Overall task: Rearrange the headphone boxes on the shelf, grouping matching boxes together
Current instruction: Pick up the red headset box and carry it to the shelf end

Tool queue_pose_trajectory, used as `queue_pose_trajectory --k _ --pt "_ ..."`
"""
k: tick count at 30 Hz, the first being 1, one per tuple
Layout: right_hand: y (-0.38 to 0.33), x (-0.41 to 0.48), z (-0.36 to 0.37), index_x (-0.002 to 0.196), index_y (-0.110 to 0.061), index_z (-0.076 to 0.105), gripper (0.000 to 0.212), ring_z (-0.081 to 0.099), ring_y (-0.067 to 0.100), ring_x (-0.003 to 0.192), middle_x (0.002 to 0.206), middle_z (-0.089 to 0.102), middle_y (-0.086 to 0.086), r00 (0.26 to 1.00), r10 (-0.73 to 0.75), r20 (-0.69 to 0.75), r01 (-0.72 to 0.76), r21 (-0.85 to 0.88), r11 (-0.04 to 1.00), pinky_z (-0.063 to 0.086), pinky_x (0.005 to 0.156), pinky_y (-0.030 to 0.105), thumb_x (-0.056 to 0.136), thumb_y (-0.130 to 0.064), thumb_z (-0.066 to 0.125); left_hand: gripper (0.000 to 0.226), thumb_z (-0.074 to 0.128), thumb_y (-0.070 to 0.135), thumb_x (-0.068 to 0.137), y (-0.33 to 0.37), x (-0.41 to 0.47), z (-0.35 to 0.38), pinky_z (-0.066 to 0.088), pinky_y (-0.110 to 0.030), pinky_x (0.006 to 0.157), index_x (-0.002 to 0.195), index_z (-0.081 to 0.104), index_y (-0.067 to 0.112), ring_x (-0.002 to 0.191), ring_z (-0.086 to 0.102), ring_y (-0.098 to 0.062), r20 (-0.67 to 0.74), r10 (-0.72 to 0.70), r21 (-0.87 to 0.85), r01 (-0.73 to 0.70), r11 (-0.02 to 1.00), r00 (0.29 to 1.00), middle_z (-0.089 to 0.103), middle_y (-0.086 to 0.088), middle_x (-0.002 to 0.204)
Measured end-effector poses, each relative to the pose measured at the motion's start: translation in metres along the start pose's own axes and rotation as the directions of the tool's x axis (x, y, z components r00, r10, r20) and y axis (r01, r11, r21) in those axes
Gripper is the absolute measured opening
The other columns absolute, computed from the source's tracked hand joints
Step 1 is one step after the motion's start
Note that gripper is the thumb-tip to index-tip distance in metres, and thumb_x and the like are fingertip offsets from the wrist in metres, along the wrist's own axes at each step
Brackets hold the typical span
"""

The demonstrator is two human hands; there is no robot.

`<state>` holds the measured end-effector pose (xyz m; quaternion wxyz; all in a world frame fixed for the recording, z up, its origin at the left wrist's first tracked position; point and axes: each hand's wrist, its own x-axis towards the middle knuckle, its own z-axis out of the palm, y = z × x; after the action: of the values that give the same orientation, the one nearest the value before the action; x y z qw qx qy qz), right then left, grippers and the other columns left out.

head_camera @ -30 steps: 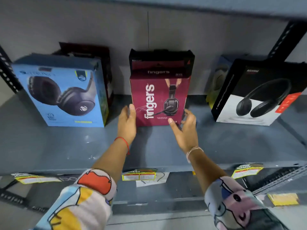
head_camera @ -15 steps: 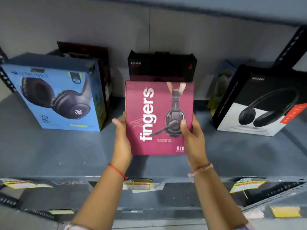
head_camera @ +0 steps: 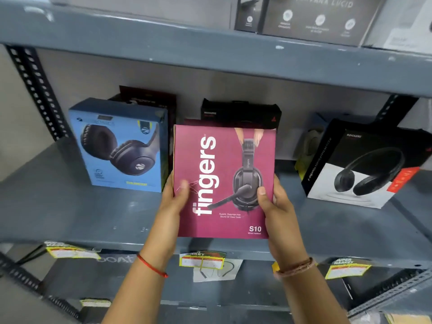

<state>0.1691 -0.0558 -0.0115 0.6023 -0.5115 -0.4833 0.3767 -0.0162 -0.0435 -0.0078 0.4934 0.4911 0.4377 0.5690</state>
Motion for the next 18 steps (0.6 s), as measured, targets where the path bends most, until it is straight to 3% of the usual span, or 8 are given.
queue_pose_trajectory --k 3,6,8,12,15,18 --pt "0.01 -0.005 0.025 0.141 -0.035 0.035 0.052 0.055 0.005 0.121 0.138 0.053 -0.01 0.993 -0.044 0.114 0.045 -0.011 0.999 0.051 0.099 0.037 0.093 -0.025 0.05 0.071 0.077 0.023 0.07 -0.007 -0.01 -0.029 0.051 -0.026 0.093 0.13 0.041 0.031 0.111 0.058 -0.008 -0.059 0.106 0.138 -0.097 0.986 0.993 0.056 -0.004 0.129" --pt "0.027 -0.009 0.065 0.135 -0.052 0.029 0.064 0.05 -0.009 0.118 0.128 0.05 -0.035 0.97 -0.077 0.231 0.085 -0.024 0.996 0.045 0.1 0.021 0.09 -0.018 0.057 0.073 0.074 0.004 0.072 -0.013 -0.02 -0.063 0.052 -0.011 0.079 0.128 0.037 0.031 0.1 0.06 0.005 -0.193 0.146 0.163 -0.115 0.98 0.97 0.058 0.005 0.117" --pt "0.039 -0.011 0.098 0.128 -0.063 0.025 0.069 0.047 -0.002 0.124 0.124 0.048 -0.042 0.949 -0.051 0.311 0.08 -0.079 0.994 0.041 0.106 0.03 0.081 -0.025 0.059 0.074 0.07 -0.006 0.073 -0.017 -0.026 -0.09 0.05 -0.006 0.075 0.127 0.036 0.031 0.092 0.06 0.013 -0.31 0.169 0.183 -0.116 0.976 0.936 0.058 0.013 0.112" --pt "0.058 -0.012 0.165 0.121 -0.071 0.022 0.073 0.051 0.013 0.126 0.139 0.05 -0.01 0.892 -0.018 0.453 0.063 -0.084 0.994 0.043 0.107 0.044 0.082 -0.023 0.061 0.081 0.075 0.0 0.068 -0.03 -0.03 -0.153 0.051 -0.01 0.079 0.134 0.035 0.024 0.098 0.06 0.007 -0.465 0.17 0.227 -0.069 0.971 0.869 0.059 0.012 0.116" --pt "0.071 -0.01 0.22 0.123 -0.066 0.025 0.072 0.056 0.011 0.119 0.131 0.054 -0.017 0.863 0.003 0.504 0.048 -0.087 0.995 0.045 0.105 0.042 0.085 -0.018 0.062 0.079 0.07 -0.008 0.072 -0.035 -0.025 -0.198 0.05 -0.005 0.075 0.136 0.033 0.019 0.091 0.058 0.016 -0.563 0.18 0.239 -0.05 0.97 0.806 0.057 0.01 0.114" --pt "0.085 -0.001 0.282 0.131 -0.054 0.024 0.072 0.055 0.008 0.115 0.121 0.049 -0.033 0.846 -0.002 0.533 0.048 -0.073 0.996 0.043 0.106 0.04 0.085 -0.015 0.061 0.077 0.074 -0.001 0.071 -0.039 -0.009 -0.246 0.051 -0.02 0.086 0.133 0.037 0.024 0.089 0.058 0.018 -0.629 0.188 0.258 -0.025 0.966 0.754 0.058 0.014 0.11"
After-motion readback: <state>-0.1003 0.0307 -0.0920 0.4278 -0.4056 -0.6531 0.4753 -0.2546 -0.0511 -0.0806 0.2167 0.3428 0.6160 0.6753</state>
